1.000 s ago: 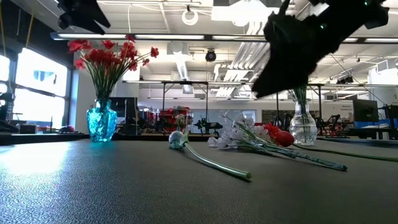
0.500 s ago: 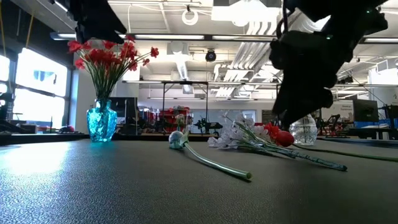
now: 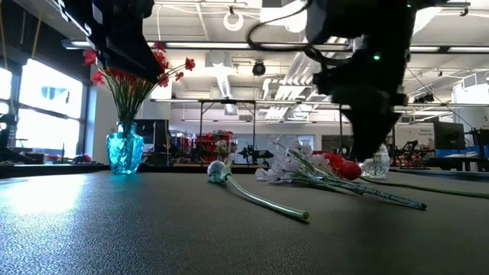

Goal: Sort flowers into vase by color
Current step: Put the orange tulip into the blue vase

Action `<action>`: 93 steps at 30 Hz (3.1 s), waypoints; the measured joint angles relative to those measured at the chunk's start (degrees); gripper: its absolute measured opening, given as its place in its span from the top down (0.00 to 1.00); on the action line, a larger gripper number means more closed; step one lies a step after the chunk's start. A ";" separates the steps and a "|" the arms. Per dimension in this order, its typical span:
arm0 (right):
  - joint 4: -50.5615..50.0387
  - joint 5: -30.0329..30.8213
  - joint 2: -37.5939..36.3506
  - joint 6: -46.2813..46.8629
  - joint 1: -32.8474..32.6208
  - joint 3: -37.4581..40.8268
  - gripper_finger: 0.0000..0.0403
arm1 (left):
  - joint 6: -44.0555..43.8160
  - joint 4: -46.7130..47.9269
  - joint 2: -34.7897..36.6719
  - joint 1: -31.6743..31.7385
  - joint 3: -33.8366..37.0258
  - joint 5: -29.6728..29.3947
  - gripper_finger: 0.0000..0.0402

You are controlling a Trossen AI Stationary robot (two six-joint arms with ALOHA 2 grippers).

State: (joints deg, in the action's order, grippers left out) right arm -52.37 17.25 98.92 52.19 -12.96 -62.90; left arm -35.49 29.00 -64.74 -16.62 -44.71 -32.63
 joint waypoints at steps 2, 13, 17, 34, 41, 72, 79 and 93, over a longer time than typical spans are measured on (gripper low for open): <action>-5.15 1.19 -0.47 -0.23 0.28 0.21 0.59 | -0.06 -0.23 -1.24 0.00 0.00 -0.35 0.62; 12.48 4.28 -10.80 -4.56 11.25 18.48 0.64 | 0.27 -0.25 -4.15 0.02 0.00 -4.10 0.62; 23.49 4.08 -12.27 -8.12 15.97 22.48 0.64 | 0.37 -0.20 -4.12 0.02 0.00 -4.10 0.62; 29.30 1.02 -12.70 -16.67 17.69 24.36 0.98 | 0.16 -0.20 -4.10 0.02 0.00 -4.08 0.62; 29.28 -0.16 -18.52 -16.69 15.37 24.38 1.00 | 0.16 -0.18 -4.10 0.02 0.00 -4.08 0.62; 34.78 10.25 -6.92 -8.35 11.83 24.25 0.86 | 1.43 -2.83 -4.10 0.11 -0.02 -4.51 0.62; 33.28 14.78 -9.56 -12.40 12.12 24.51 0.99 | 2.17 -2.70 -4.10 -0.31 -0.02 -4.55 0.62; 53.86 22.89 -26.72 -37.76 -4.35 24.45 1.00 | 18.11 -25.20 -4.12 -3.02 8.09 -3.02 0.62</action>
State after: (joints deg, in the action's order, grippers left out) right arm 1.49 40.14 72.20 14.44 -17.31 -38.46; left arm -17.38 3.80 -68.86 -19.64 -36.62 -35.65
